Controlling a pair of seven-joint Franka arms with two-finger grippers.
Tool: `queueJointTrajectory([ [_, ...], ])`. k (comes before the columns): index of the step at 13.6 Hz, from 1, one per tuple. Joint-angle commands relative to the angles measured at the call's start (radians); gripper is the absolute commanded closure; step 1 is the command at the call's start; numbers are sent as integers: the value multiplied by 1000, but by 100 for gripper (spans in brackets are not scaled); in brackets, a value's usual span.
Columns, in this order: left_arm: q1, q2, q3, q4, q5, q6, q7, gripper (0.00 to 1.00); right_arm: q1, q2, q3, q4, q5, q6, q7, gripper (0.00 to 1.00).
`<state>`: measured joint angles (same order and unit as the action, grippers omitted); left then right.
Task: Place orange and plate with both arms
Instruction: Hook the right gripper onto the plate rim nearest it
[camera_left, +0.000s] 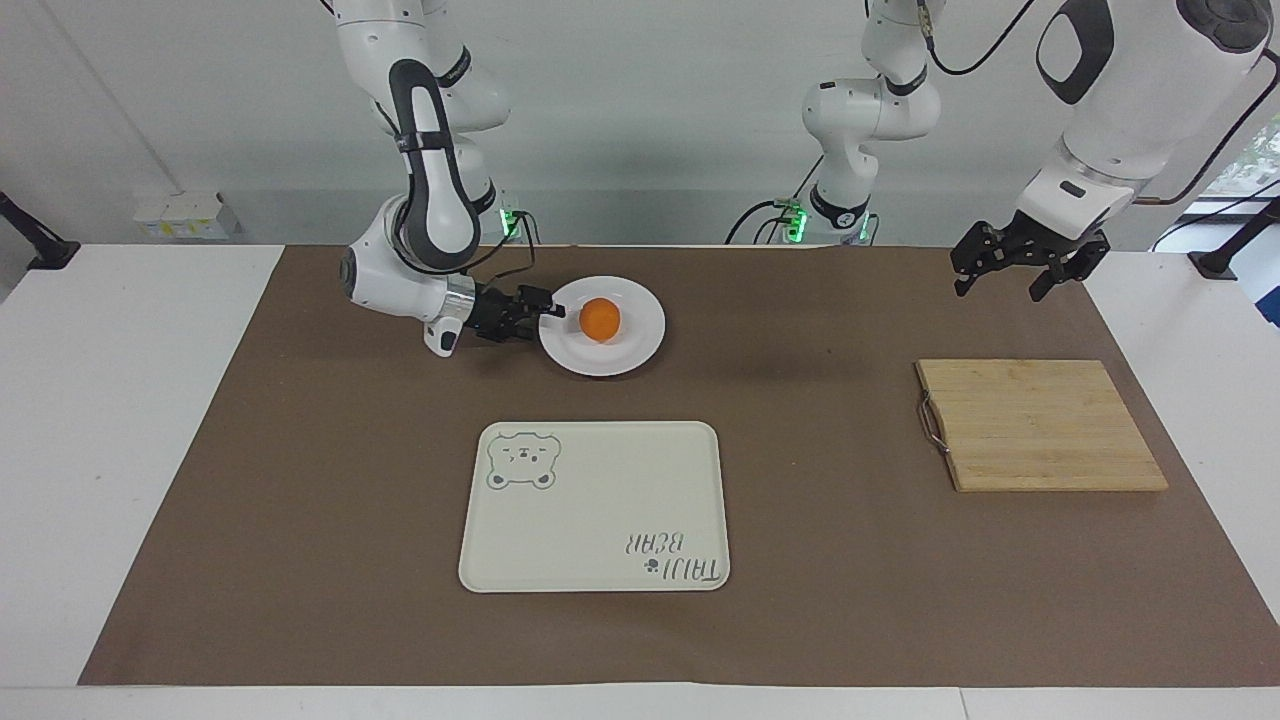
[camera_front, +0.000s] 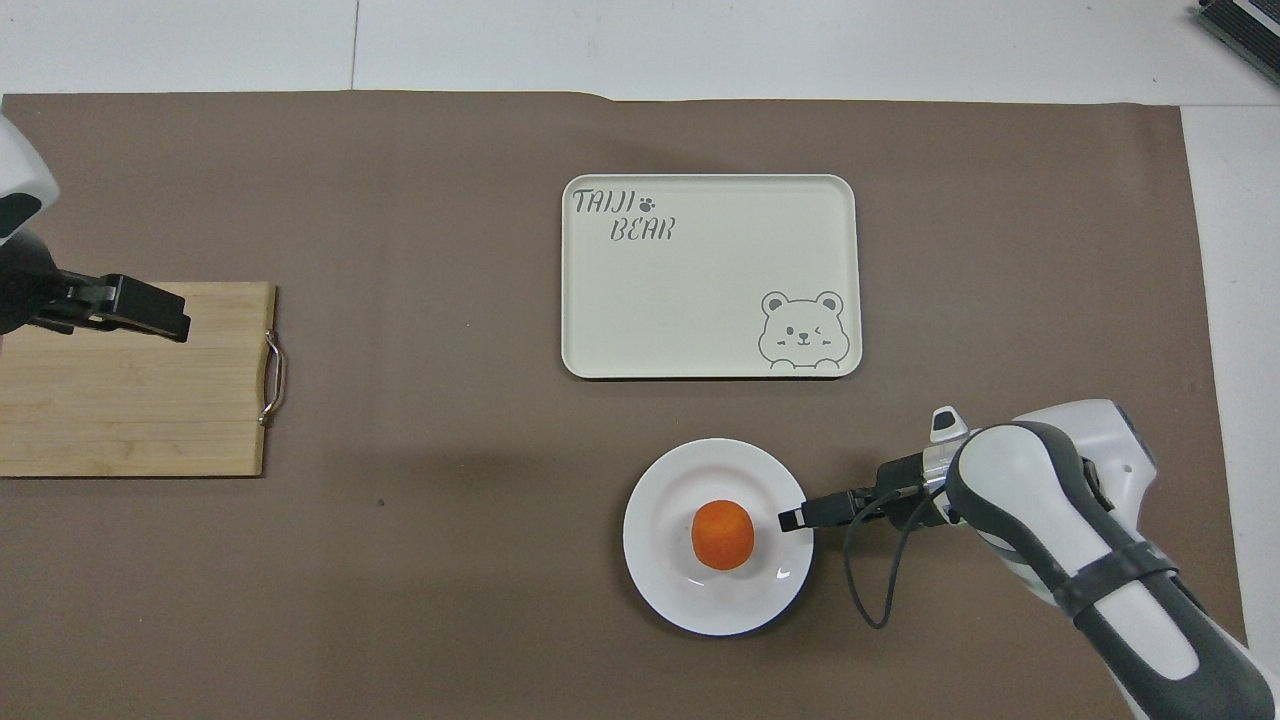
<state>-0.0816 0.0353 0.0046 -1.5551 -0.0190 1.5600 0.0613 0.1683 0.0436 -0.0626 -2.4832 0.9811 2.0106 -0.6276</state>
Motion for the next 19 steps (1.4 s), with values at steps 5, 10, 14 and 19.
queueJointTrajectory([
  [5, 11, -9, -6, -3, 16, -14, 8, 0, 28, 1, -2, -20, 45, 30, -24, 28],
  [10, 11, -9, -6, -3, 16, -14, 8, 0, 28, 6, -3, -22, 45, 33, -20, 100],
  [14, 11, -9, -6, -3, 16, -14, 8, 0, 17, 10, -2, -16, 48, 31, -64, 100],
  [19, 11, -9, -6, -3, 16, -14, 8, 0, 14, 21, -2, 13, 139, 4, -113, 100],
])
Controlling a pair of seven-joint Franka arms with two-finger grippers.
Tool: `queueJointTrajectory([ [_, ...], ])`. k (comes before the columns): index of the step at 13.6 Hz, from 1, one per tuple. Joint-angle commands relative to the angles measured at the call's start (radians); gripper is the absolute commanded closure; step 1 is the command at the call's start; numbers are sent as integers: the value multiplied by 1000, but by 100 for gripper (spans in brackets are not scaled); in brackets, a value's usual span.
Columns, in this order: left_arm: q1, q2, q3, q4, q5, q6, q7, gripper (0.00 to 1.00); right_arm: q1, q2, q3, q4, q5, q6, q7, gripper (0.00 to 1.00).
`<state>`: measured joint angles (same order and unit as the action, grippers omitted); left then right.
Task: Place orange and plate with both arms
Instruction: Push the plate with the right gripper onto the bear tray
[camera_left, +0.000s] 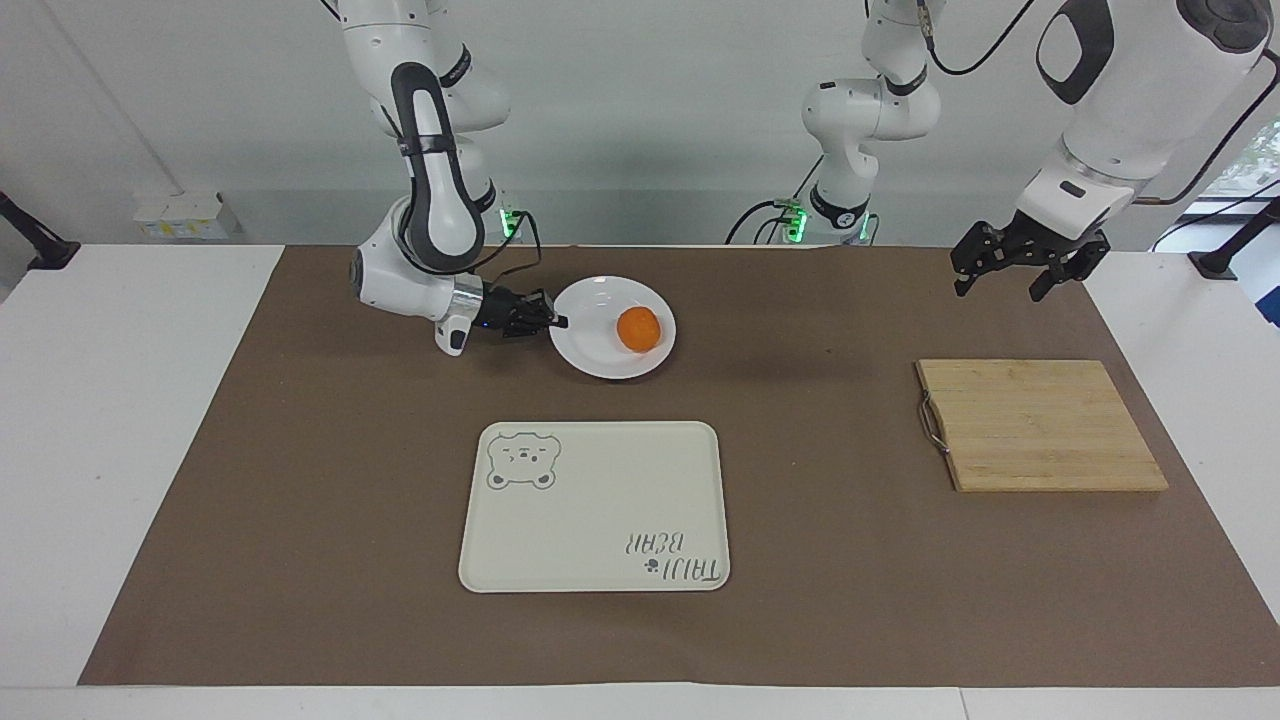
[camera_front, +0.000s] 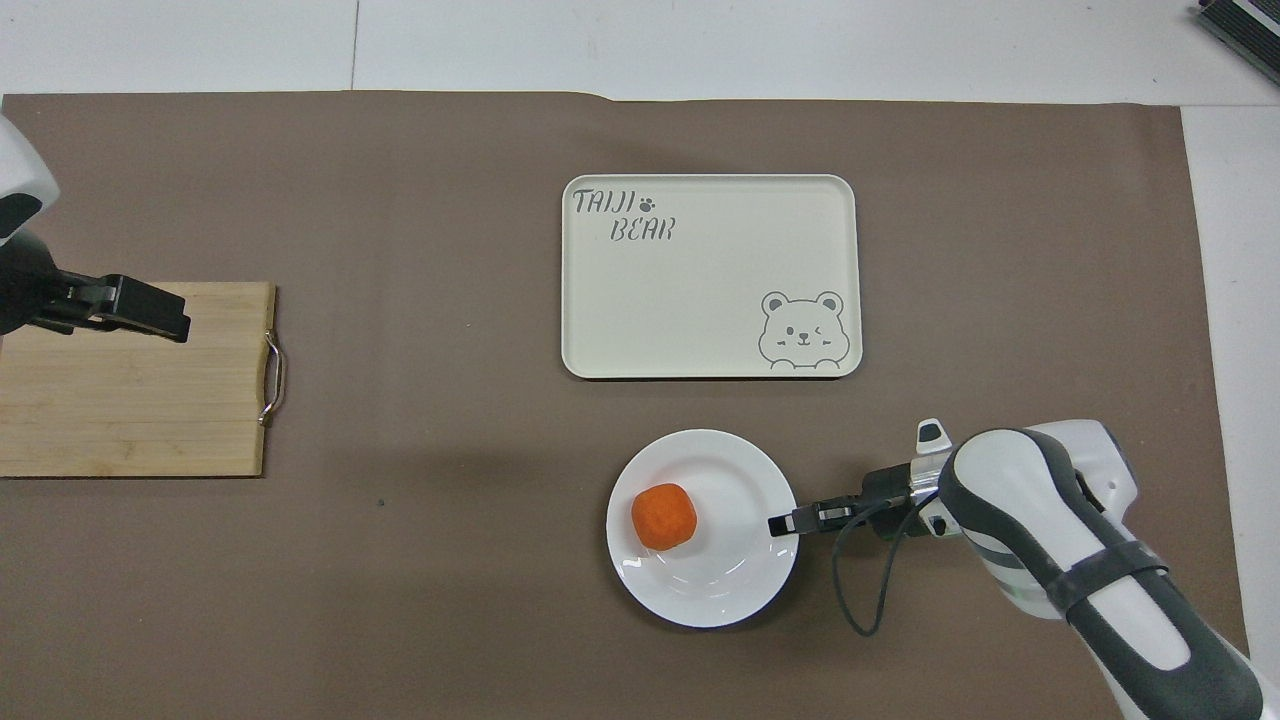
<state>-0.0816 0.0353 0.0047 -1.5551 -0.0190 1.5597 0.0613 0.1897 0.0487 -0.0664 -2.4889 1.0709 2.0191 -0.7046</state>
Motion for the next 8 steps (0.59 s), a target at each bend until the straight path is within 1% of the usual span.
queueJointTrajectory([
  [1, 11, -9, -6, -3, 16, -13, 8, 0, -9, 17, 2, 25, 67, -19, -38, 100],
  [5, 11, -9, -6, -3, 16, -13, 8, 0, -15, 34, 0, 73, 113, -82, -36, 100],
  [8, 11, -9, -6, -3, 16, -13, 8, 0, -19, 39, 0, 114, 126, -86, -22, 100],
])
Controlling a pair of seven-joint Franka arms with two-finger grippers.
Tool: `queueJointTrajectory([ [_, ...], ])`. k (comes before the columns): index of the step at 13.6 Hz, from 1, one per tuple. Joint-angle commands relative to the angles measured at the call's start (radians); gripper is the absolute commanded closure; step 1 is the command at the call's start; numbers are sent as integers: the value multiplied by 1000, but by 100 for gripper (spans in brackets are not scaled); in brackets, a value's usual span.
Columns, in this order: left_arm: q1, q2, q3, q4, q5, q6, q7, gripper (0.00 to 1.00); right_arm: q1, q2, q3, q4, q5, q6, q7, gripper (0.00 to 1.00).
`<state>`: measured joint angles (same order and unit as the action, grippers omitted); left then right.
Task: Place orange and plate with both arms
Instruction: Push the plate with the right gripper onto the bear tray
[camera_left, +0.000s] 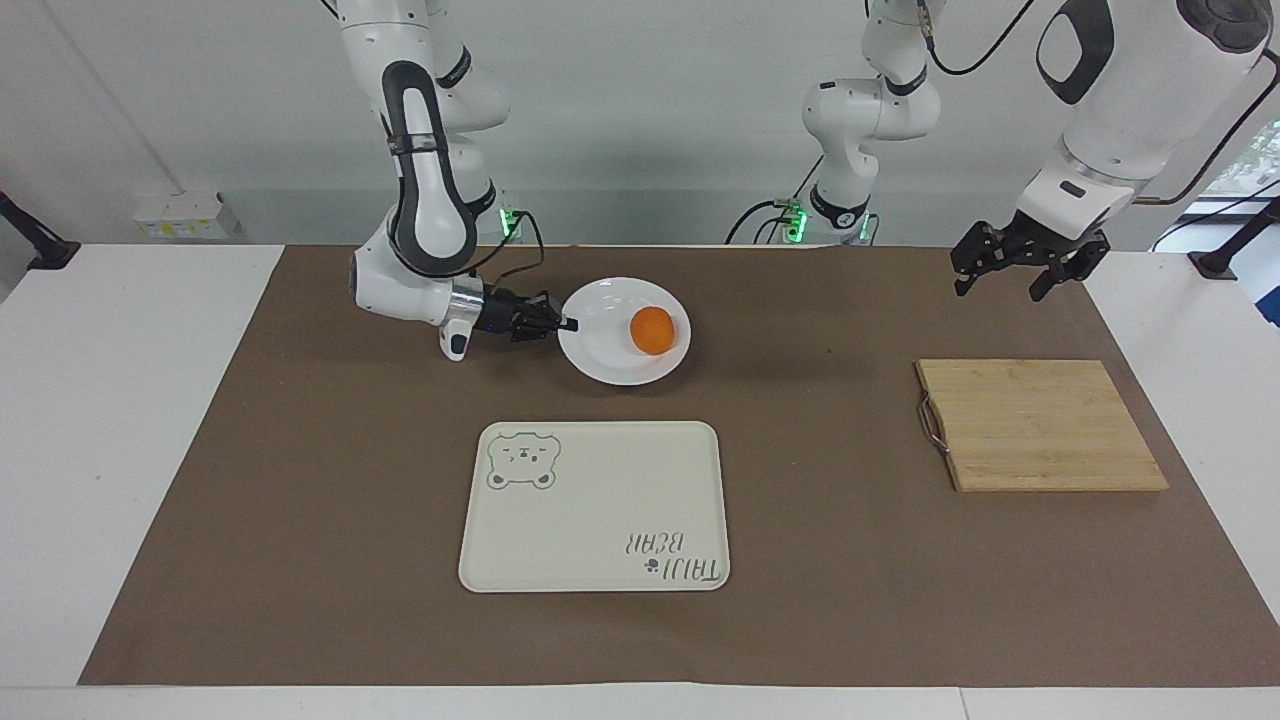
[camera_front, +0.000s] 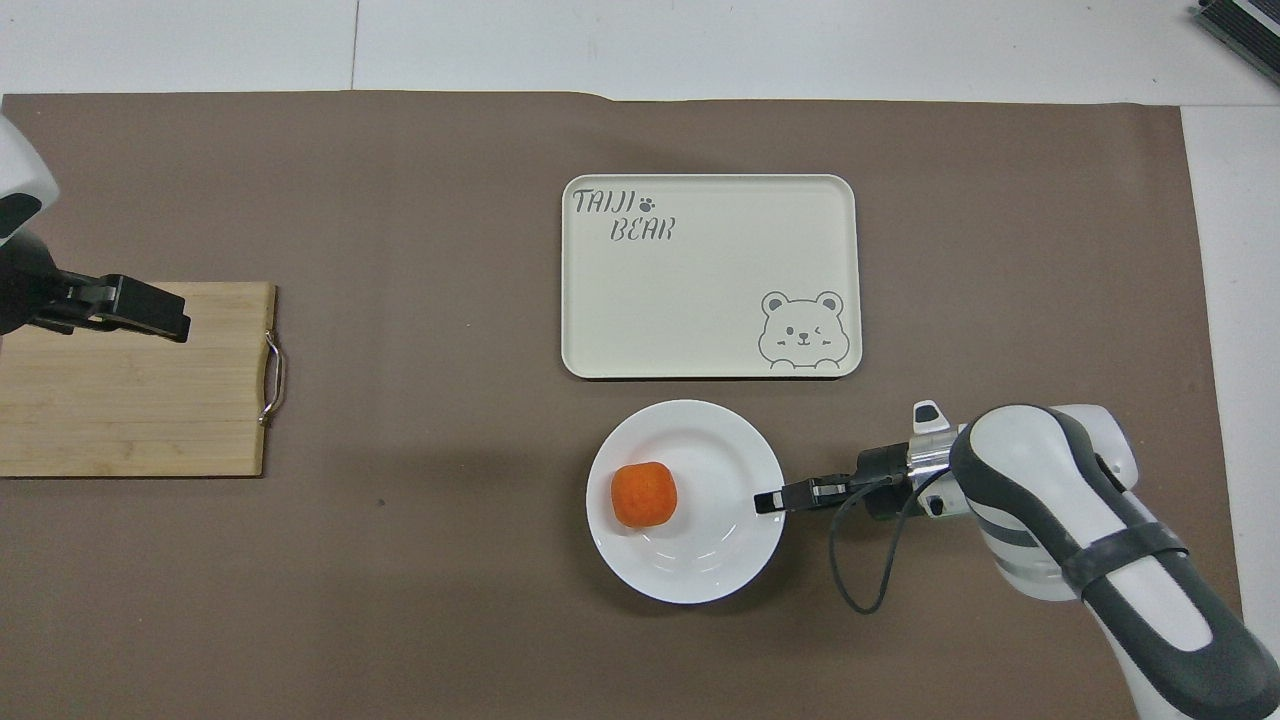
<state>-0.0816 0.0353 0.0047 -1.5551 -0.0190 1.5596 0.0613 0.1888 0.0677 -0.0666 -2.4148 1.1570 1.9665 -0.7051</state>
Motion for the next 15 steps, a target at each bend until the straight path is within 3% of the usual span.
queueJointTrajectory([
  [1, 11, -9, -6, -3, 16, -13, 8, 0, -18, 29, 1, 60, 53, -34, -16, 100],
  [5, 11, -9, -6, -3, 16, -13, 8, 0, -22, 63, 1, 164, 56, -34, 73, 100],
  [15, 11, -9, -6, -3, 16, -13, 8, 0, -40, 251, -4, 512, 43, -31, 309, 100],
])
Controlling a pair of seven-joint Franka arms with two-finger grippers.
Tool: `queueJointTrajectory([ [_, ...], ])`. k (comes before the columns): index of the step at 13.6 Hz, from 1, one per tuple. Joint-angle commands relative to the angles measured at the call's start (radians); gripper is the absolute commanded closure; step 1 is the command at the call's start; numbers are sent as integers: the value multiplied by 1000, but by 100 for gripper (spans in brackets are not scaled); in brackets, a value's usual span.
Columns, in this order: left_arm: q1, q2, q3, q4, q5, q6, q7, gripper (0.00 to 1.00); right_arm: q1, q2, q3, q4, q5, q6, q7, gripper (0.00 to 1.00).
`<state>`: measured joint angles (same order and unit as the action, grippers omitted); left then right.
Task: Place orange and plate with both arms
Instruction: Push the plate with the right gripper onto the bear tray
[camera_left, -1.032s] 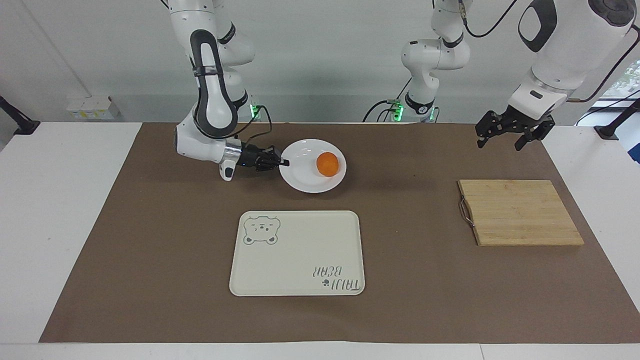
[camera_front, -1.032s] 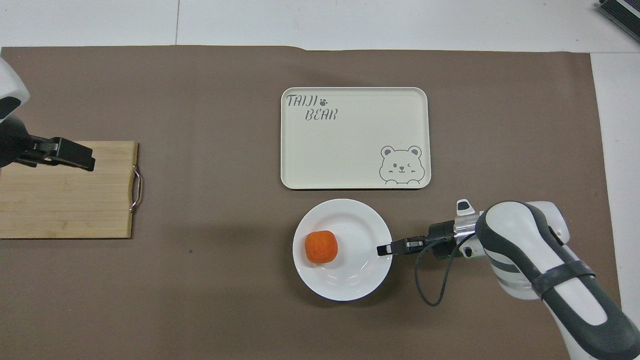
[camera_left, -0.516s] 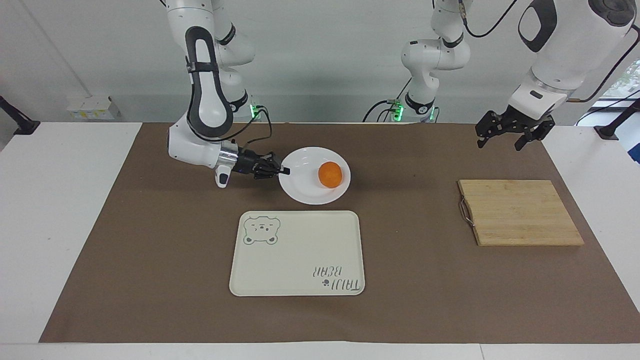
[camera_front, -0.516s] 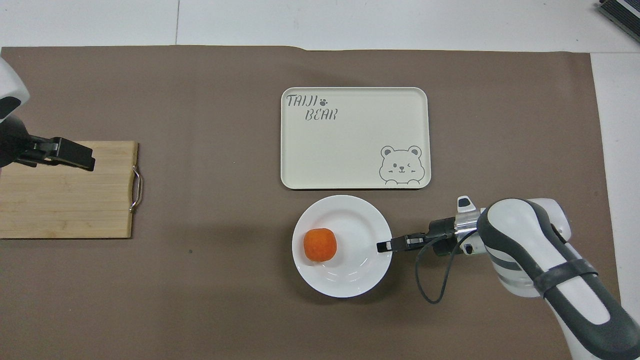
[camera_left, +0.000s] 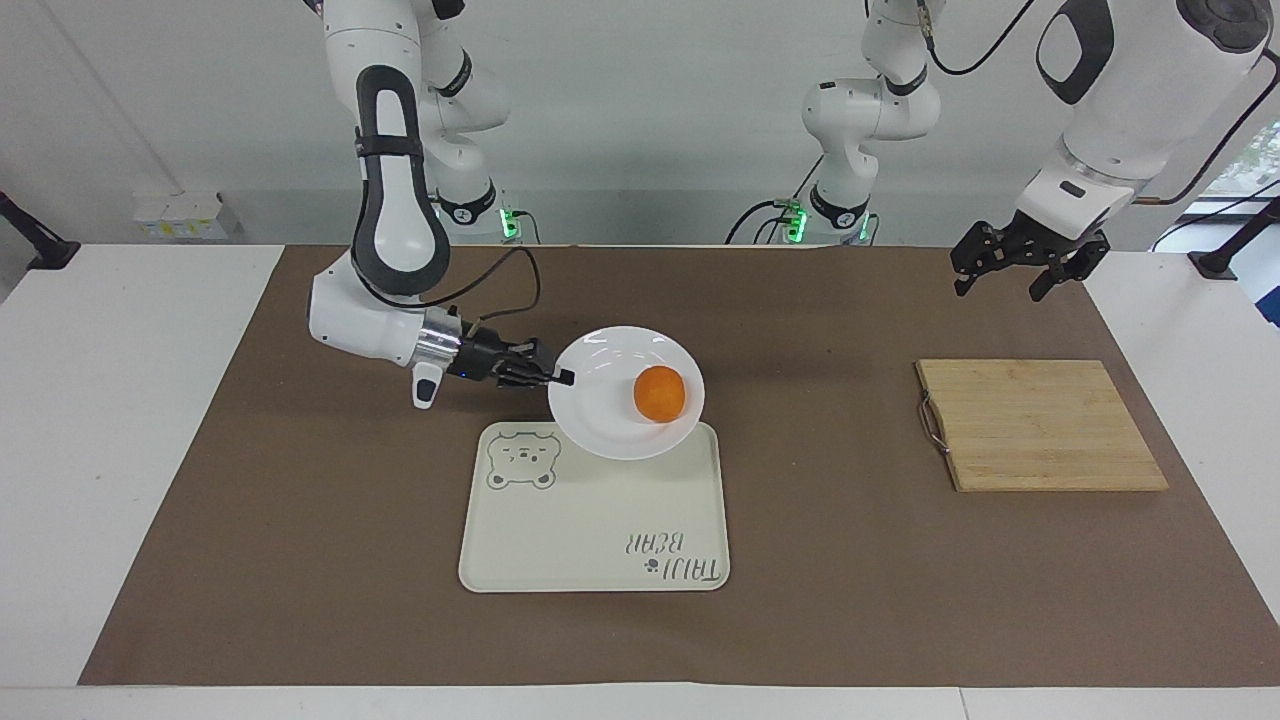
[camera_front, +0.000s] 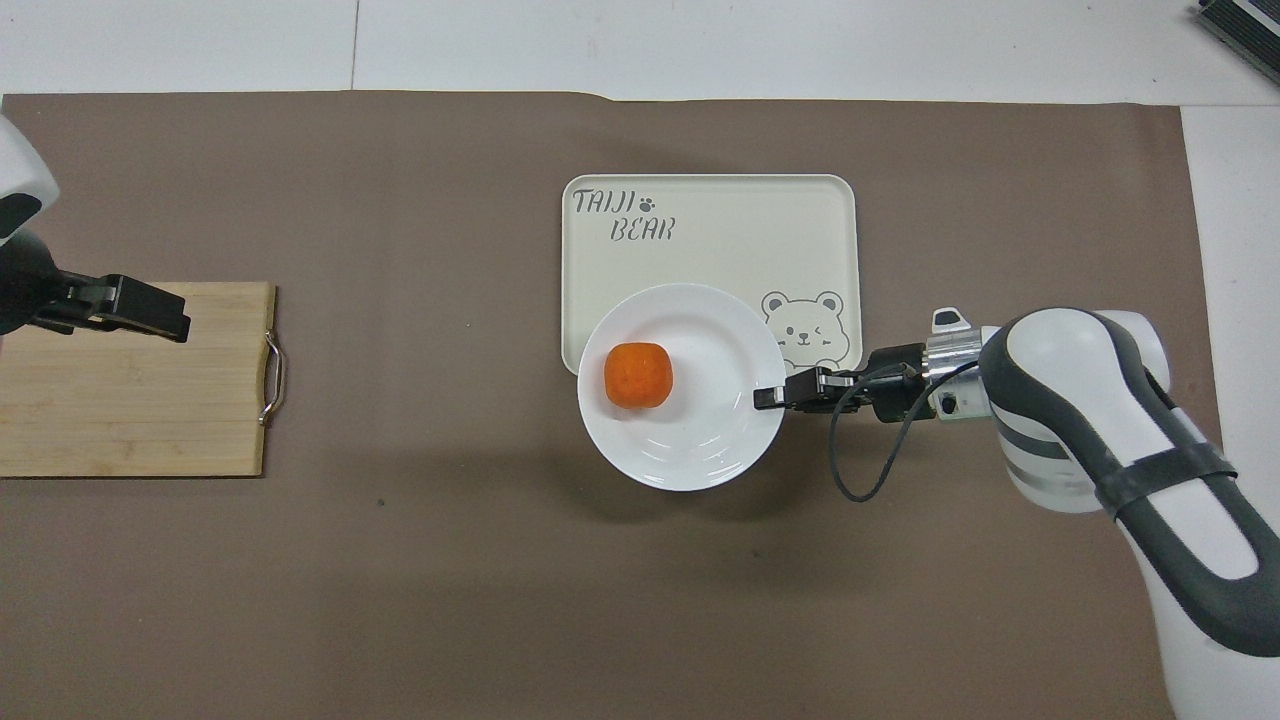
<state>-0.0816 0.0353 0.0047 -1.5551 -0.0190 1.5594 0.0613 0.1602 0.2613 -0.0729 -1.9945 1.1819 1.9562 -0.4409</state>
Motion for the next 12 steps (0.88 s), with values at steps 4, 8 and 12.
queueJointTrajectory([
  [4, 11, -9, -6, -3, 16, -13, 8, 0, -14, 168, 1, 222, 24, 27, 79, 100],
  [8, 11, -9, -6, -3, 16, -13, 8, 0, -33, 260, 5, 319, 33, 96, 120, 100],
  [12, 11, -9, -6, -3, 16, -13, 8, 0, -33, 288, 5, 327, 38, 101, 87, 100],
])
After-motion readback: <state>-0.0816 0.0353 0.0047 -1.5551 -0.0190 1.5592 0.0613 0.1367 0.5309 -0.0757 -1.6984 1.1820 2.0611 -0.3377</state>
